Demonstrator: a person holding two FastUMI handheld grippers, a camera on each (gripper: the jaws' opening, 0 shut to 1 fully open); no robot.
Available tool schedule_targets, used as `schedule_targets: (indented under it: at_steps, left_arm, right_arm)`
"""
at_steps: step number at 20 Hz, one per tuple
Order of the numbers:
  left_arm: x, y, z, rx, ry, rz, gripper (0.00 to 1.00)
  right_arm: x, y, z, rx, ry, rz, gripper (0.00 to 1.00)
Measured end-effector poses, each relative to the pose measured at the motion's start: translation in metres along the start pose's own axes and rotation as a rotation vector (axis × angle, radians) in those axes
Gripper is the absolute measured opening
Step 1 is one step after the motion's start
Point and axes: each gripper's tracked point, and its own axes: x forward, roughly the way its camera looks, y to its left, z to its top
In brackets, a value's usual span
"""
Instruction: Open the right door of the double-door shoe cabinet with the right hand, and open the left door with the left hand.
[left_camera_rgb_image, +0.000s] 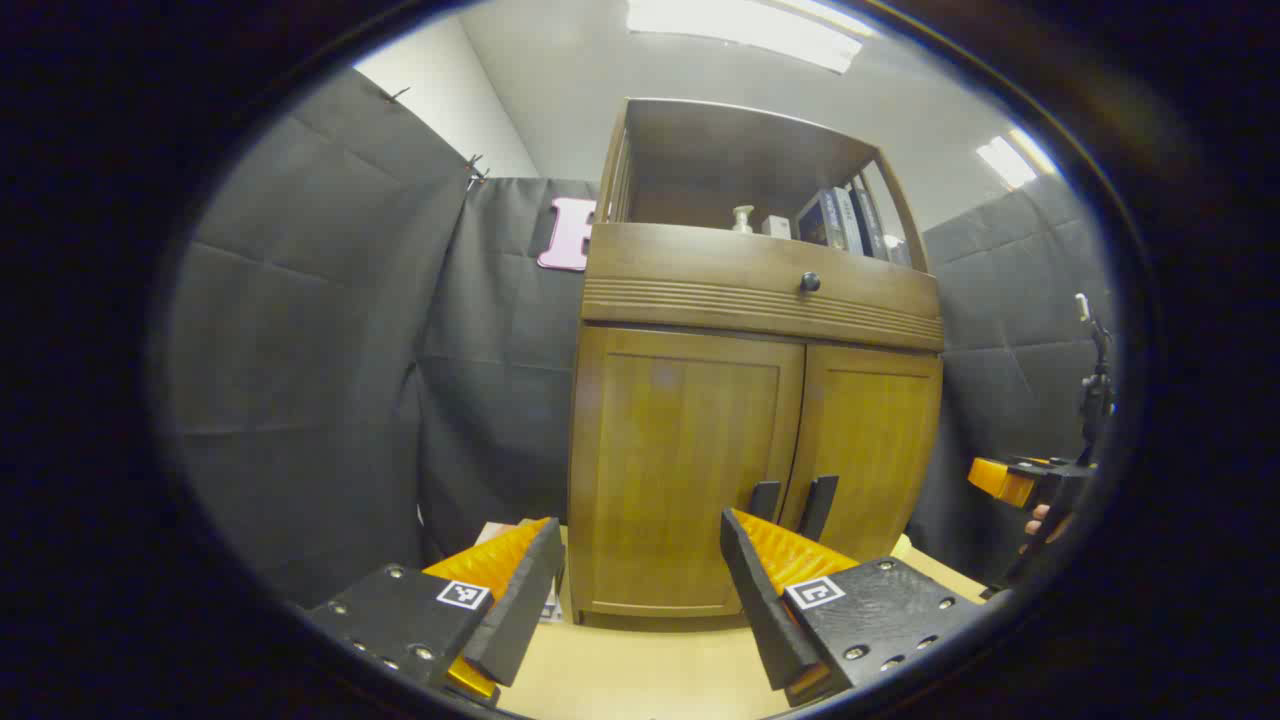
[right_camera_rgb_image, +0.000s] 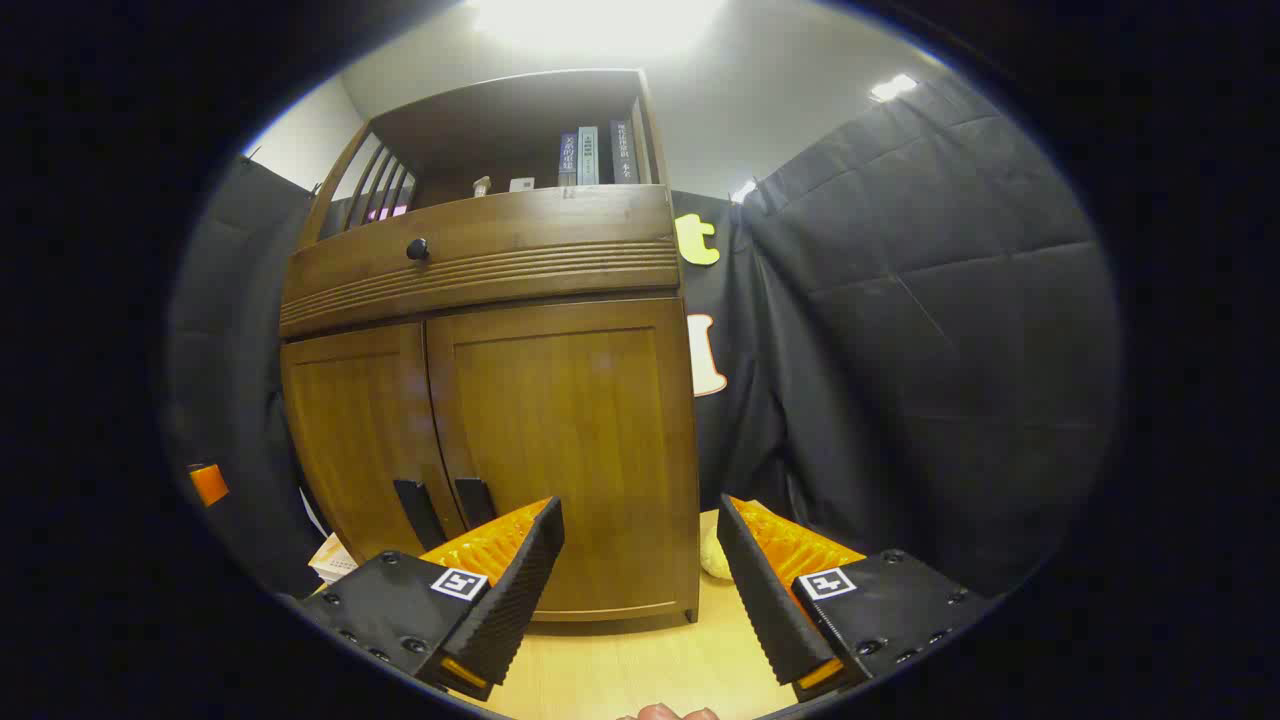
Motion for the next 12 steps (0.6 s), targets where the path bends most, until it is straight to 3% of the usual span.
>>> schedule_targets:
  at_steps: [7,12]
  left_arm:
    - [0.013,0.013,0.002,-0.003,-0.011,0.038,0.90]
    - [0.015,0.010,0.006,0.012,-0.028,0.019,0.90]
  right_arm:
    - [0.005,0.013,0.002,-0.010,0.013,0.039,0.95]
    - [-0.005,0.005,0.001,-0.011,0.014,0.043,0.97]
